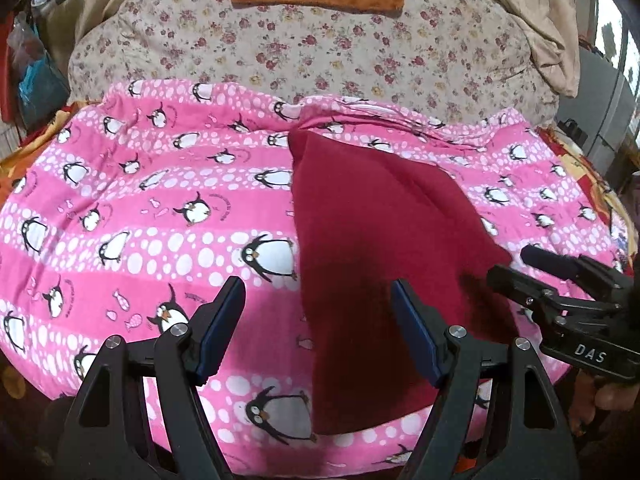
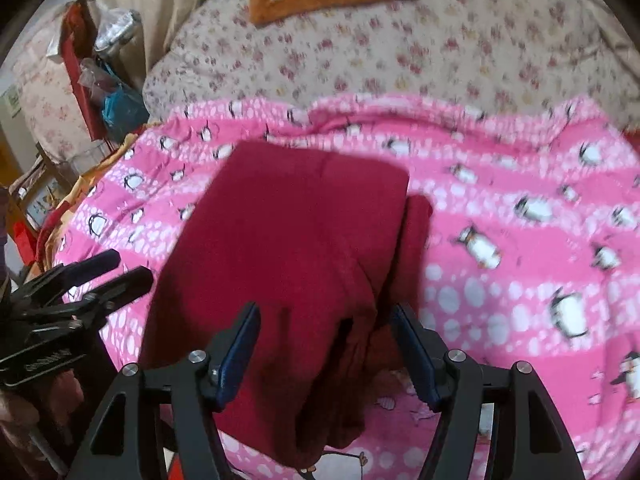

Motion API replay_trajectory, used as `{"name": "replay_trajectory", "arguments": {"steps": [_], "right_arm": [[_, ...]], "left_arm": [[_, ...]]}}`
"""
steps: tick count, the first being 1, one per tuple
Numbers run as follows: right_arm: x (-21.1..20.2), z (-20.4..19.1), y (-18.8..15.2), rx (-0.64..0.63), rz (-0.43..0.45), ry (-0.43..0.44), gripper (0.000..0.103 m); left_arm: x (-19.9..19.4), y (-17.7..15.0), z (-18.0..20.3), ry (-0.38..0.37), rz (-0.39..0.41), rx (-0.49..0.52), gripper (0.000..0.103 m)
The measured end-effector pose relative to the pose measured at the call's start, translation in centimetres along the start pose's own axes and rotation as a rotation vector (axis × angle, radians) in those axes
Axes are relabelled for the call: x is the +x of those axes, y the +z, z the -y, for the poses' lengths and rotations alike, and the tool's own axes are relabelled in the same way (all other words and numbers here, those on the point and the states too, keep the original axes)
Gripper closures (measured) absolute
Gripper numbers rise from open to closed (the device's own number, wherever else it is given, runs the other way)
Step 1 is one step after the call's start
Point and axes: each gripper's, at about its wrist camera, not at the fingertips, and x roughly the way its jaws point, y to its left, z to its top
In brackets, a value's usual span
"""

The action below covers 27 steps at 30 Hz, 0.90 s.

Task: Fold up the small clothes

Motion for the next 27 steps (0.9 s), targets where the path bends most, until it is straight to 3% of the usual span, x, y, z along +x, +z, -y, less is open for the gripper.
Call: {"name": "replay_trajectory", "arguments": {"steps": [4, 13, 27], "right_arm": [[-1.9, -1.0, 0.2, -0.039, 0.041, -0.060, 0.029], [-3.0, -1.8, 0.2, -0.028, 0.054, -0.071, 0.023], [-1.8, -2.3, 0.1, -0.014, 0.033, -0.089, 0.021]], "left_arm": [[-0.8, 0.0, 0.4, 0.011, 0.024, 0.013, 0.027], [-1.9, 0.0, 0.5, 0.057, 0.068, 0.018, 0.027], [-1.2, 0.1, 0.2, 0.073, 0.060, -0.004, 0.027]]}}
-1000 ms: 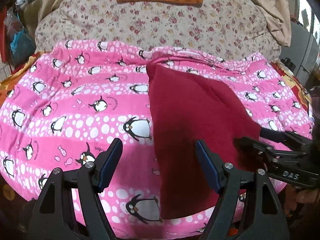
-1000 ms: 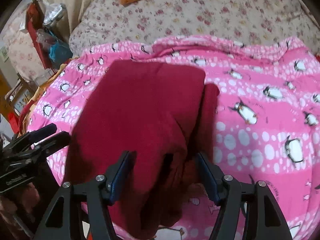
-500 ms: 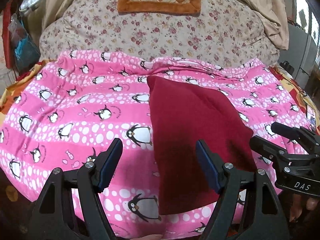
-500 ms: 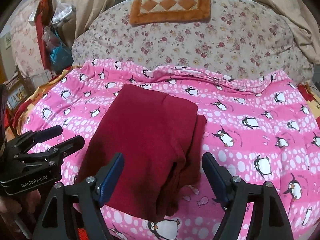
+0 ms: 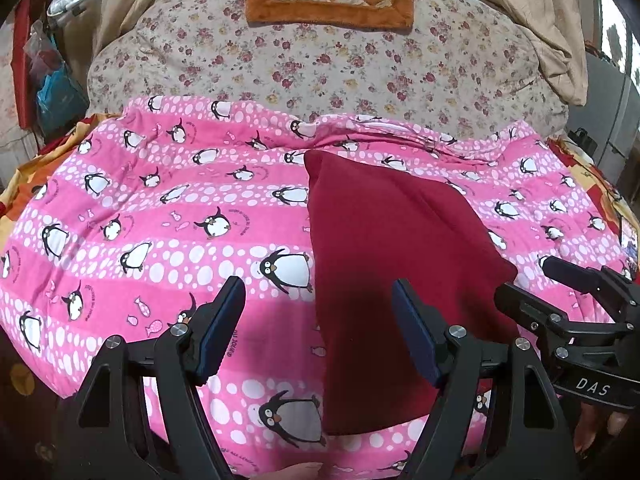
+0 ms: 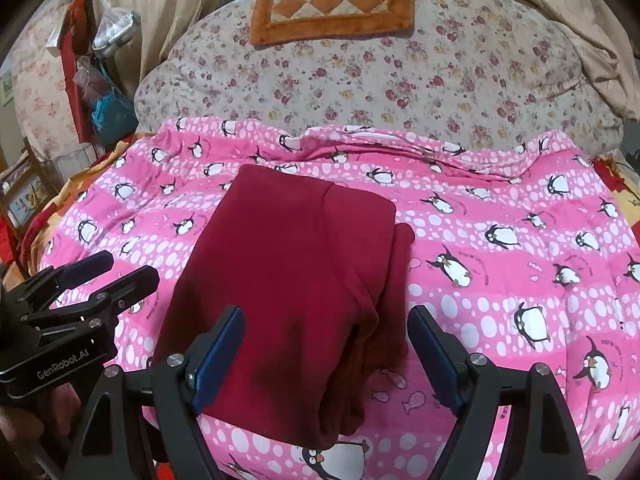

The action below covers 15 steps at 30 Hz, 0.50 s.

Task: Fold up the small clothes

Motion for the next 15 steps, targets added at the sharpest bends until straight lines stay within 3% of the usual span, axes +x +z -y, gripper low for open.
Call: {"name": "replay_trajectory", "arguments": {"steps": [15], "right_arm": [[0.41, -0.40, -0.30, 0.015, -0.012, 0.002, 0.021]], "left_arm": [[0.26, -0.29, 0.39, -0.001, -0.011, -0.002, 0.027]]}}
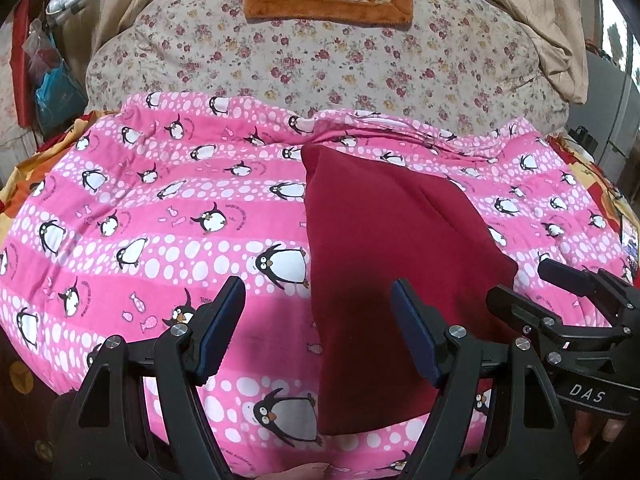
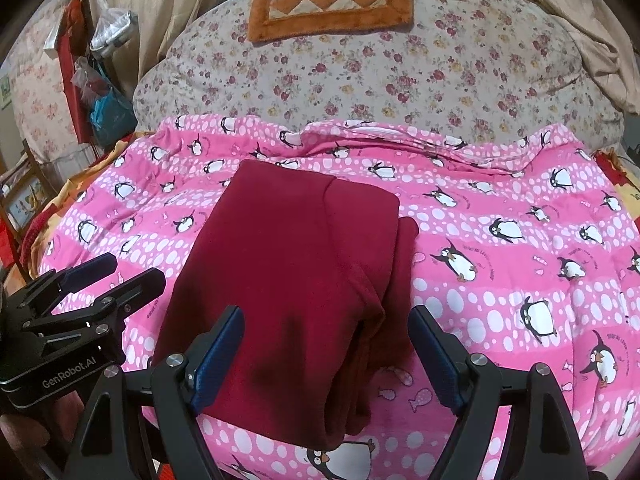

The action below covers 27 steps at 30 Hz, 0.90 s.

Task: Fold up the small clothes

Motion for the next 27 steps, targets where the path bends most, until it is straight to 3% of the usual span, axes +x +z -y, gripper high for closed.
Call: {"name": "replay_trajectory", "arguments": {"steps": [27], "right_arm": [[1.0, -1.0, -0.9, 0.000, -0.038, 0.011, 0.021]], "left_arm": [[0.4, -0.4, -0.1, 0.001, -0.012, -0.003, 0.027]]}}
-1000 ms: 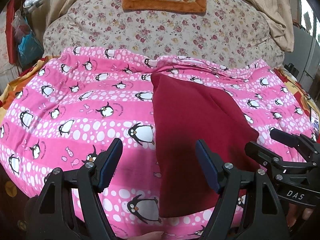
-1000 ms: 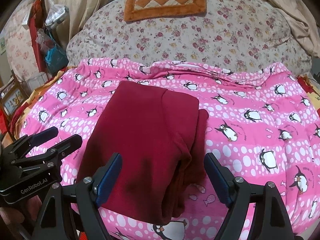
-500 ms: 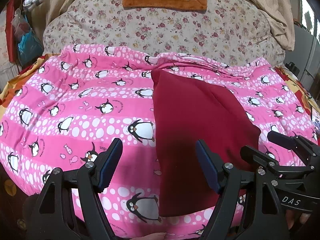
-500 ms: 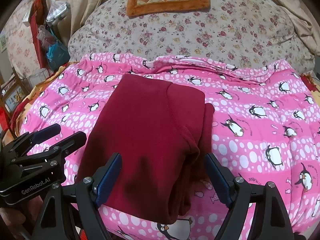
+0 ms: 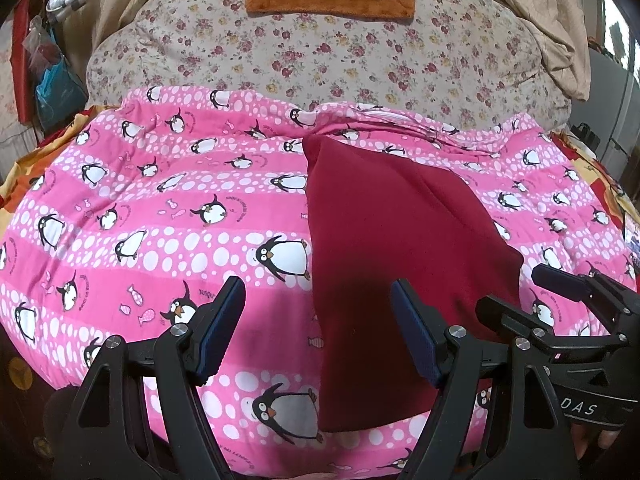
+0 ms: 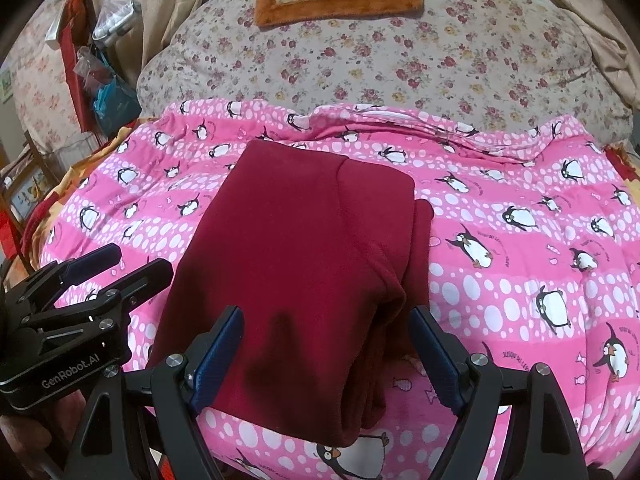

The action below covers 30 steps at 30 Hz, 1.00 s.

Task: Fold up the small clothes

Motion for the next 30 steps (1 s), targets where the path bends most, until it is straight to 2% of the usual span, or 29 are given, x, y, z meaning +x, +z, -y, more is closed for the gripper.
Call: {"name": "replay_trajectory", "arguments": {"steps": [30], "right_arm": [[0.62, -0.17, -0.31, -0.003, -0.030, 0.003, 0.021]], "left_arm": [[0.50, -0.73, 0.17, -0.002, -0.011, 0.000, 0.027]]}}
